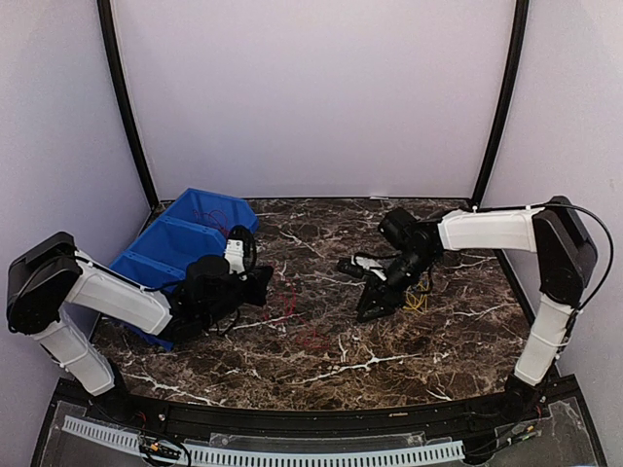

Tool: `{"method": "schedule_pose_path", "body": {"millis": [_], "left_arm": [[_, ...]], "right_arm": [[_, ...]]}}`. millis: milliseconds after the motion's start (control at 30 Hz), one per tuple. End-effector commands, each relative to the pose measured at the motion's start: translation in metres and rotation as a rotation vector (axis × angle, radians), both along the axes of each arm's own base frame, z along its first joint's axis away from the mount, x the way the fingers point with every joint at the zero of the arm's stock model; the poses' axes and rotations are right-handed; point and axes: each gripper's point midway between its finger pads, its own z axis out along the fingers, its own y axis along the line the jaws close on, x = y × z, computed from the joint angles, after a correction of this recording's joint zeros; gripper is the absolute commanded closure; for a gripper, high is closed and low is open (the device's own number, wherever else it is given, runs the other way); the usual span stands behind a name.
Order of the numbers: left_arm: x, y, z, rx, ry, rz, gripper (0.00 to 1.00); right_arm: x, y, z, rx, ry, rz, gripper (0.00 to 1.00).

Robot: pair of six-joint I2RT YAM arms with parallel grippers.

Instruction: Untangle the cables

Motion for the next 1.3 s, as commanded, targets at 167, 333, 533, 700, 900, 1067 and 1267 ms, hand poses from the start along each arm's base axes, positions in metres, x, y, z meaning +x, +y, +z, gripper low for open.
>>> {"method": "schedule_pose_path", "body": {"millis": [167,333,533,700,900,1067,1267], "left_arm": [[-0.016,0.009,-0.027,-0.029,0.104,-0.003,1.00],[-0.015,0.011,-0.029,-0.018,0.109,0.005,1.00],[-0.015,0.011,-0.035,0.000,0.125,0.008,1.00],[-0.014,0.008,-0.039,0.008,0.140,0.001,1.00],[-0.014,0.006,-0.040,0.040,0.147,-0.008,0.99],[-0.017,0.013,-0.035,0.083,0.161,-0.003,0.70],[-0.034,0.027,-0.022,0.056,0.183,-0.007,0.50]], "right_arm": [[0.015,0.029,-0.005,0.013,-0.175,0.049,0.51],[-0.022,0.045,-0.021,0.004,-0.309,0.240,0.40],[-0.036,0.062,-0.037,-0.032,-0.401,0.322,0.35],[-0.032,0.073,-0.060,-0.081,-0.442,0.321,0.34],[-0.026,0.069,-0.076,-0.137,-0.449,0.299,0.79],[-0.030,0.062,-0.040,-0.062,-0.469,0.269,1.00],[-0.041,0.055,0.008,0.028,-0.402,0.265,1.00]]}}
